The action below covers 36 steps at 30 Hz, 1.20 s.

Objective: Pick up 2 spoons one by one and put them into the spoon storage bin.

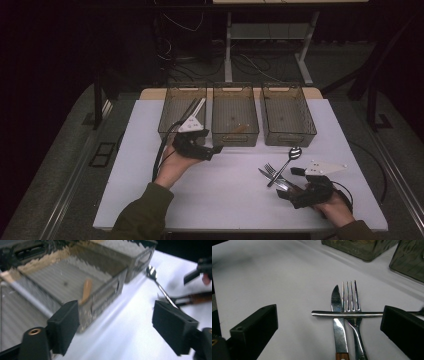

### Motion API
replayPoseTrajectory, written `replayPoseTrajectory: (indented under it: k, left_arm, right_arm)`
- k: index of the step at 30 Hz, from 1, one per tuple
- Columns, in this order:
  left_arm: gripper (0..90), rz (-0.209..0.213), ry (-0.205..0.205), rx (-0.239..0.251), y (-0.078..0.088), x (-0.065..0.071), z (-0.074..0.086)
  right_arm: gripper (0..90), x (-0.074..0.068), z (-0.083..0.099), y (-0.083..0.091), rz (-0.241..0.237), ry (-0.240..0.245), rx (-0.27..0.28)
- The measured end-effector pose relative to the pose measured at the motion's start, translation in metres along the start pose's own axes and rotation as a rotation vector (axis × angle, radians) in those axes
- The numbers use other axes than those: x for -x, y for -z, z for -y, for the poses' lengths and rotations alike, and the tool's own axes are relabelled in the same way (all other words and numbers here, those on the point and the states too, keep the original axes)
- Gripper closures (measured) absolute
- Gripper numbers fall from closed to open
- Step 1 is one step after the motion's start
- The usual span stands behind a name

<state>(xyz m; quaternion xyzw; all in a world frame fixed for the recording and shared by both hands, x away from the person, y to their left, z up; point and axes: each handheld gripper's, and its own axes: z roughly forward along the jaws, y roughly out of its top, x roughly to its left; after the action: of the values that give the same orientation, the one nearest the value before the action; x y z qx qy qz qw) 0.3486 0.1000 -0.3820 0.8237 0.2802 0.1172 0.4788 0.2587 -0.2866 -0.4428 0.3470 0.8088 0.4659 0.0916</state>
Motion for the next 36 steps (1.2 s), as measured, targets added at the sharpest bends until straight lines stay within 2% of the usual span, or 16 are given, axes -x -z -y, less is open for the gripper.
replayPoseTrajectory:
  k: [6, 8, 11, 15, 18, 21, 24, 27, 32, 36]
  left_arm:
    - [11.1, -0.022, -0.005, 0.009, 0.019, 0.004, 0.030]
    - [7.8, -0.019, 0.009, 0.006, 0.024, 0.006, 0.040]
    - [4.4, -0.005, 0.012, -0.023, 0.028, 0.010, 0.053]
    - [0.0, 0.005, 0.005, -0.051, 0.032, 0.015, 0.067]
    - [0.0, 0.023, 0.009, -0.030, 0.036, 0.019, 0.074]
    - [0.0, 0.024, 0.000, -0.006, 0.040, 0.024, 0.081]
    - [0.0, 0.027, 0.003, -0.002, 0.044, 0.025, 0.087]
    - [0.0, 0.037, 0.016, -0.014, 0.046, 0.026, 0.093]
    - [0.6, 0.025, -0.005, -0.026, 0.044, 0.027, 0.092]
    - [0.4, 0.023, 0.003, -0.025, 0.045, 0.027, 0.092]
  right_arm:
    - [1.4, 0.001, 0.000, -0.001, 0.018, -0.018, 0.000]
    - [1.4, 0.002, 0.000, -0.001, 0.031, -0.020, 0.001]
    - [1.5, 0.002, -0.001, 0.000, 0.063, -0.033, 0.001]
    - [1.4, 0.001, -0.004, 0.001, 0.130, -0.021, 0.002]
    - [1.5, 0.002, -0.007, 0.007, 0.113, -0.002, -0.013]
    - [1.6, 0.006, -0.011, 0.010, 0.129, -0.007, -0.037]
    - [18.6, 0.012, -0.015, 0.011, 0.149, -0.016, -0.061]
    - [29.7, 0.019, -0.021, 0.009, 0.173, -0.034, -0.088]
    - [51.0, 0.036, -0.032, 0.006, 0.202, -0.064, -0.100]
    - [66.6, 0.049, -0.040, -0.003, 0.214, -0.076, -0.128]
